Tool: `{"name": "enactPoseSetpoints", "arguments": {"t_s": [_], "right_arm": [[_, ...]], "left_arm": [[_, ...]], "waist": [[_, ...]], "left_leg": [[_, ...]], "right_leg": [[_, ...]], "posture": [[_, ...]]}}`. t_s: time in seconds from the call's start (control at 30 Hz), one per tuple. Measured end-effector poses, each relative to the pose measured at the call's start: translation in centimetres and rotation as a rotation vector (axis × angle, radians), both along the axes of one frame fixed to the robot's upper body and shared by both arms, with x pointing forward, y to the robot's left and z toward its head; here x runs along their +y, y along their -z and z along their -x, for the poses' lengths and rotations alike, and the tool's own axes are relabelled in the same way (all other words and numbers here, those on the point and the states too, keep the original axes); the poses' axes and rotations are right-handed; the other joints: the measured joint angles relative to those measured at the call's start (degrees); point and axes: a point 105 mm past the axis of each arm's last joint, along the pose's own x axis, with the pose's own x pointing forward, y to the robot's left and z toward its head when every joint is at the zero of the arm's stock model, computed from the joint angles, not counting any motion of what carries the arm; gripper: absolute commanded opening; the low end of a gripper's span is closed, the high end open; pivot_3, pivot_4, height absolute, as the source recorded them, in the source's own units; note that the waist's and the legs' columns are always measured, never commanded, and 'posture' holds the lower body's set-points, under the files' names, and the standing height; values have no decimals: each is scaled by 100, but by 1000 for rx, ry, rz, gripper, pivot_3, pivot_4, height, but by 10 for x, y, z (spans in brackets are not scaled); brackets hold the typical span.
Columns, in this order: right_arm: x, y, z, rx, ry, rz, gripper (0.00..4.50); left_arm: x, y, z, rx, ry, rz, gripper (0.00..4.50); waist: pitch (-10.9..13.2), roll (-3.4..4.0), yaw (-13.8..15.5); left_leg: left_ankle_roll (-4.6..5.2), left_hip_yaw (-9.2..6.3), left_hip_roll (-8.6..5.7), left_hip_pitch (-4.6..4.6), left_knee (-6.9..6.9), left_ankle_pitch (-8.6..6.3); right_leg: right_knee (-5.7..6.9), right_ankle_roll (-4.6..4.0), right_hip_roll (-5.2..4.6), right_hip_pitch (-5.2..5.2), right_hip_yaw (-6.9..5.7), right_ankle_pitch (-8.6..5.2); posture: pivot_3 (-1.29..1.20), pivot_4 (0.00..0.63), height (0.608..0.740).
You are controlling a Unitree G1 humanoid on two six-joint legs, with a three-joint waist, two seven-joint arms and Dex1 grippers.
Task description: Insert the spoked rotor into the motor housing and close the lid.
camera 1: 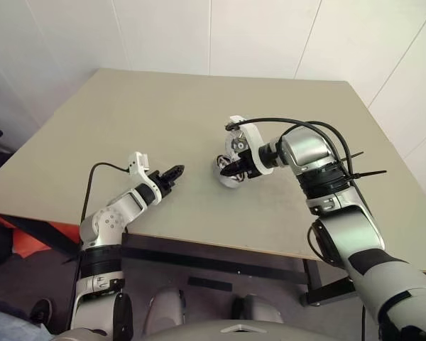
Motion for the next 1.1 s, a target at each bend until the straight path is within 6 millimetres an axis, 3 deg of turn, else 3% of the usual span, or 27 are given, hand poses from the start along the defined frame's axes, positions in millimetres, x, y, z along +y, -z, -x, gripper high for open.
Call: {"name": "enactPoseSetpoints", "arguments": {"t_s": [0.33, 0.57, 0.73, 0.87, 1.03, 1.1], "right_arm": [[18, -11, -27, 47, 467, -34, 30], [7, -11, -33, 84, 606, -55, 30], [10, -13, -34, 78, 602, -56, 30], [13, -16, -36, 42, 597, -37, 1061], [12, -15, -39, 26, 617, -19, 2676], [14, -13, -37, 43, 608, -11, 2676]], "left_arm": [[2, 1, 10, -4, -36, 13, 1683], [6, 10, 17, 30, -61, 9, 1683], [5, 10, 21, 32, -68, 11, 1683], [1, 13, 24, 44, -66, 13, 1683], [1, 14, 26, 48, -67, 10, 1683], [1, 13, 26, 42, -69, 9, 1683]], "waist": [[0, 0, -30], [0, 0, 34], [0, 1, 21], [0, 0, -25], [0, 0, -45], [0, 0, -44]], "left_leg": [[-76, 1, -13, 21, -77, 45], [-117, 1, -28, 65, -155, 70], [-119, 0, -28, 66, -156, 71], [-121, 1, -24, 68, -159, 72], [-125, 1, -22, 73, -162, 75], [-127, 1, -22, 73, -163, 76]], "right_leg": [[-1, 41, 3, -20, 13, -22], [-38, 50, 2, 14, 16, -24], [-38, 63, 4, 13, 16, -16], [-38, 68, 8, 12, 16, -13], [-38, 68, 10, 12, 16, -13], [-38, 68, 10, 12, 16, -13]], "posture": [[0, 0, 740], [0, 0, 740], [0, 0, 740], [0, 0, 740], [0, 0, 740], [0, 0, 740]]}}
